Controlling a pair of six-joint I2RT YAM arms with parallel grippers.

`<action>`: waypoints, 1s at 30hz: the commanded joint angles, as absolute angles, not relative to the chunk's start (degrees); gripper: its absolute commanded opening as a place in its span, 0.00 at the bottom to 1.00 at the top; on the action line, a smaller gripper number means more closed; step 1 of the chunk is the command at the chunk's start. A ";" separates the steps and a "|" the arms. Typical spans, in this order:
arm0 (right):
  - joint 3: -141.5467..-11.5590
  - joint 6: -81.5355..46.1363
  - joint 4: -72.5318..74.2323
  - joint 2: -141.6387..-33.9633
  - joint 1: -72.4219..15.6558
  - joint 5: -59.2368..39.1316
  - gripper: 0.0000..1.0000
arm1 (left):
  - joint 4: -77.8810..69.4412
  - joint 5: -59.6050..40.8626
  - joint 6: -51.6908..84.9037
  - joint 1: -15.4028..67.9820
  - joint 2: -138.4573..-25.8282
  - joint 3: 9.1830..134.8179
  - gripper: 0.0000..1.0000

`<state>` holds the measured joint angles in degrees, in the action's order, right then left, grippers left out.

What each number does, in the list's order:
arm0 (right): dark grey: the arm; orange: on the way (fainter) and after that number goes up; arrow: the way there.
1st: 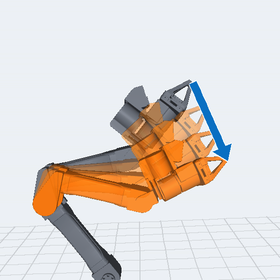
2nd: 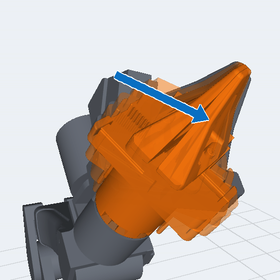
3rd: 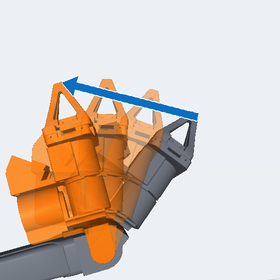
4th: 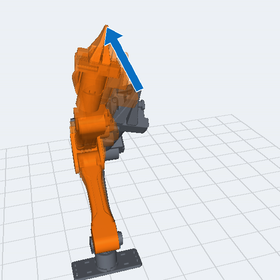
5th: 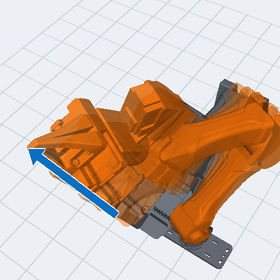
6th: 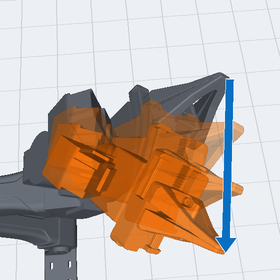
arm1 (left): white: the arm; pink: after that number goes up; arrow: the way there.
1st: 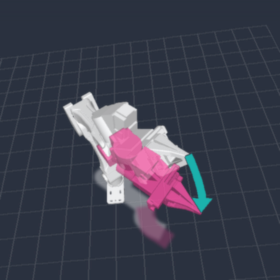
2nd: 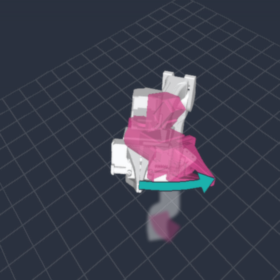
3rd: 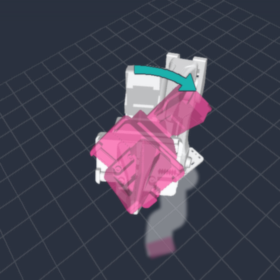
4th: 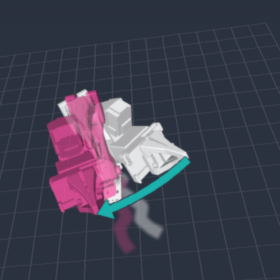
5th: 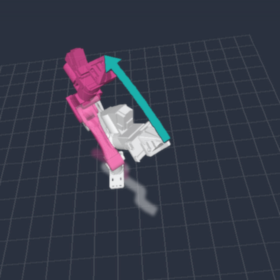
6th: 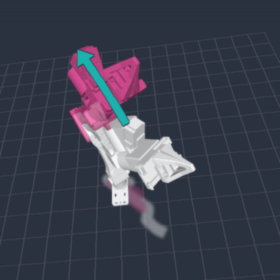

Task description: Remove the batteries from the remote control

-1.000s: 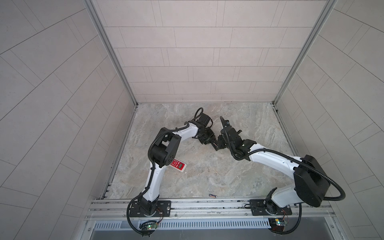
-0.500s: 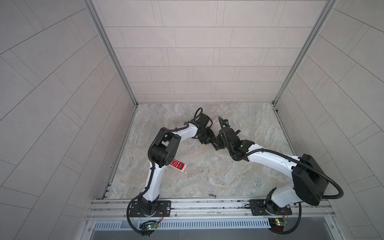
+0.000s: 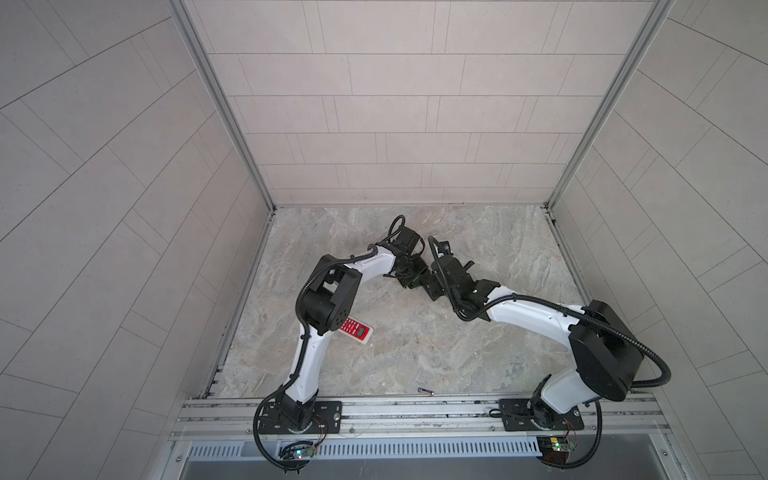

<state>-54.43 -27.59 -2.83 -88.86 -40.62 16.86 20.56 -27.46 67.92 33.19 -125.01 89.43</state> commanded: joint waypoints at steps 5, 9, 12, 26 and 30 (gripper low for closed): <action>-55.07 -30.03 -2.19 -88.44 -41.04 16.79 0.00 | 20.05 -27.55 67.98 32.79 -124.87 87.65 0.00; -55.19 -30.36 -1.98 -88.46 -41.07 16.01 0.00 | 16.74 -28.97 68.55 32.74 -125.16 86.76 0.00; -55.19 -30.89 -1.92 -88.67 -41.04 15.73 0.00 | 16.85 -28.83 68.31 32.74 -125.01 86.84 0.00; -53.98 -29.56 -0.12 -87.32 -41.14 14.94 0.00 | 16.52 -29.44 67.42 32.52 -125.73 86.35 0.00; -54.49 -29.21 -1.82 -87.27 -41.13 15.48 0.00 | 16.69 -29.27 67.32 32.51 -125.64 86.14 0.00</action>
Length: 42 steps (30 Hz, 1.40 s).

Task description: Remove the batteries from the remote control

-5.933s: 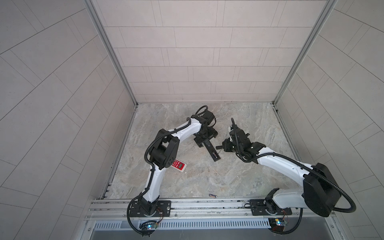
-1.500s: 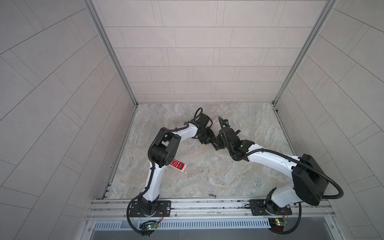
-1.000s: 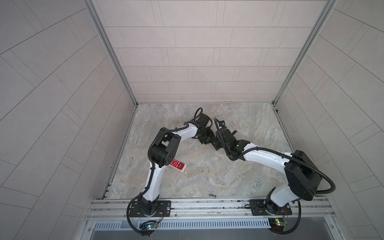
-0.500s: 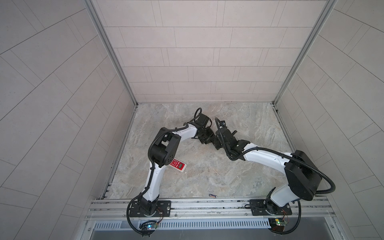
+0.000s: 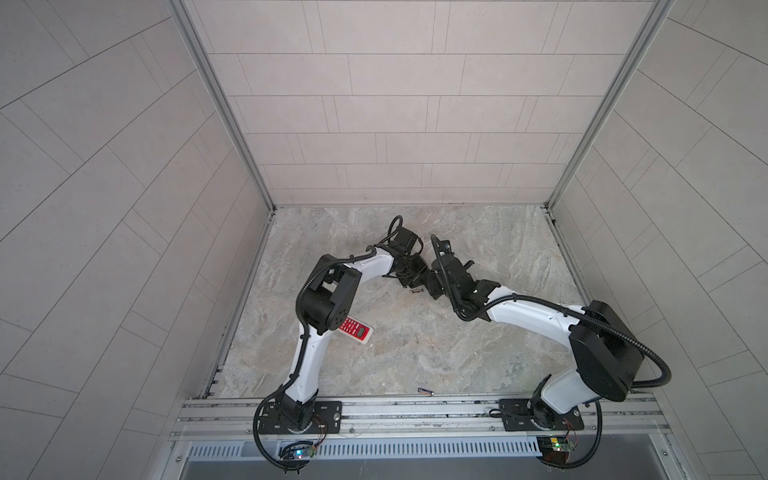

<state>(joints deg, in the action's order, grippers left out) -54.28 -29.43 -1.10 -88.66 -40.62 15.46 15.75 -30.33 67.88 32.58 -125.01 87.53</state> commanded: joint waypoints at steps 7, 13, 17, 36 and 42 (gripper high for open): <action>-53.89 -28.85 -2.03 -85.25 -41.13 16.92 0.00 | 18.62 -28.53 66.92 32.01 -125.56 86.19 0.00; -53.79 -29.86 -2.94 -81.51 -40.16 15.26 0.00 | 24.92 -26.55 66.53 30.96 -125.26 88.26 0.00; -51.69 -32.31 -2.49 -76.91 -37.46 12.61 0.00 | 30.21 -24.85 66.36 30.76 -124.87 90.70 0.00; -38.46 -46.24 -2.66 -73.04 -14.26 -7.38 0.00 | 56.75 -17.34 62.29 30.43 -138.71 117.46 0.03; -37.79 -50.41 0.80 -77.64 -11.01 -13.06 0.00 | 56.32 -17.45 62.46 30.33 -139.05 119.77 0.27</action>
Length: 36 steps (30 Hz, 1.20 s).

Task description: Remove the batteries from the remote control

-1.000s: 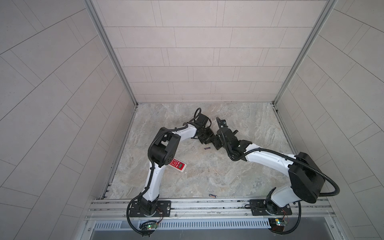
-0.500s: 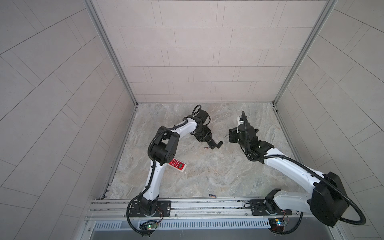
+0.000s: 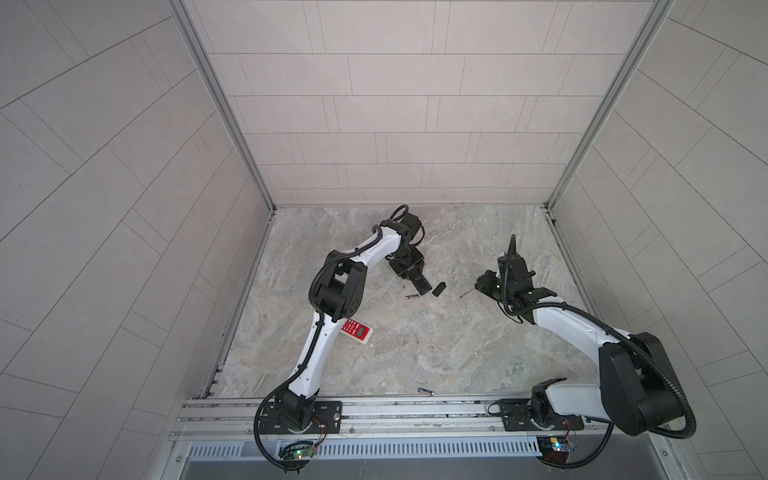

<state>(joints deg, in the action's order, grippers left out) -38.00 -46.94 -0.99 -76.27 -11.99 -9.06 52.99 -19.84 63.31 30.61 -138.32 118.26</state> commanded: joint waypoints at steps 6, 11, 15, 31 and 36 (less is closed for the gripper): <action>-37.96 -53.47 1.20 -83.59 -7.67 -15.84 0.00 | 53.96 -14.06 59.98 29.95 -133.95 119.12 0.46; -38.98 -56.26 0.93 -88.39 -5.81 -15.97 0.04 | 52.39 -14.46 58.63 28.69 -130.80 118.22 0.48; -41.56 -56.63 -1.93 -91.29 -5.48 -14.01 0.11 | 51.94 -15.75 56.50 27.81 -129.53 118.01 0.48; -51.85 -56.67 -19.93 -99.74 -5.13 -3.79 0.20 | 53.14 -20.89 56.97 24.40 -137.64 117.45 0.46; -53.47 -57.04 -22.65 -100.57 -5.12 -2.09 0.34 | 56.97 -20.69 56.44 24.26 -140.52 120.94 0.48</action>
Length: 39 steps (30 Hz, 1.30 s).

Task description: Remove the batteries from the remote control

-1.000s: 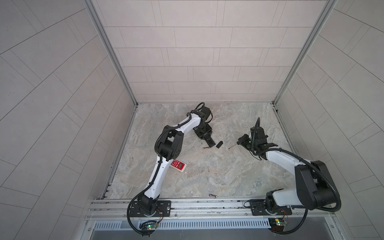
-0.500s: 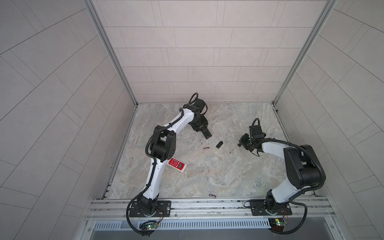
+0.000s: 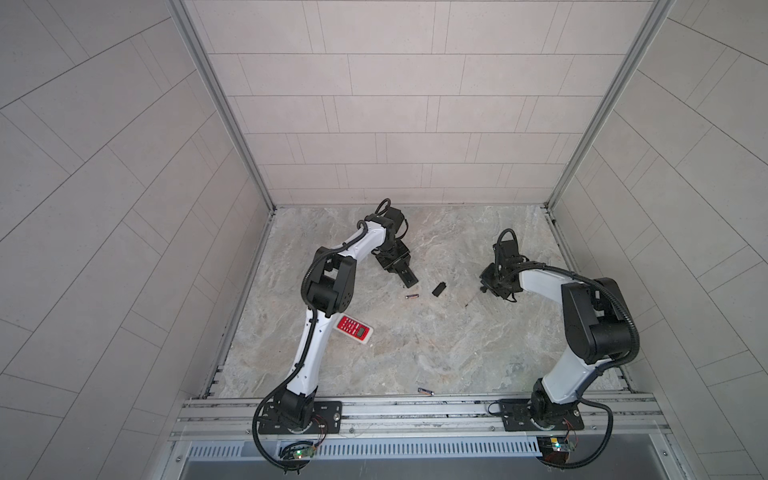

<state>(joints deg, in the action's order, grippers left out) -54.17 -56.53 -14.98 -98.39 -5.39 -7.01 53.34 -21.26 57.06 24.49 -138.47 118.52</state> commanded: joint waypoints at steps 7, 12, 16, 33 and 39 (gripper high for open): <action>-55.88 -56.71 -25.66 -101.68 -5.23 -0.40 0.52 | 58.63 -20.65 55.55 24.25 -141.44 121.66 0.57; -56.94 -56.34 -26.27 -101.69 -5.33 -0.31 0.55 | 58.99 -19.10 54.48 24.18 -139.65 123.66 0.80; -56.95 -55.10 -26.24 -99.66 -5.64 0.04 0.57 | 59.92 -17.93 53.25 23.99 -137.27 124.63 0.81; -54.17 -43.08 -26.28 -87.39 -10.89 9.03 0.68 | 73.19 -0.35 45.85 16.02 -111.60 99.85 0.79; -58.29 -27.68 -24.72 -80.86 -22.67 16.05 0.70 | 76.03 0.29 48.17 11.32 -103.39 87.53 0.77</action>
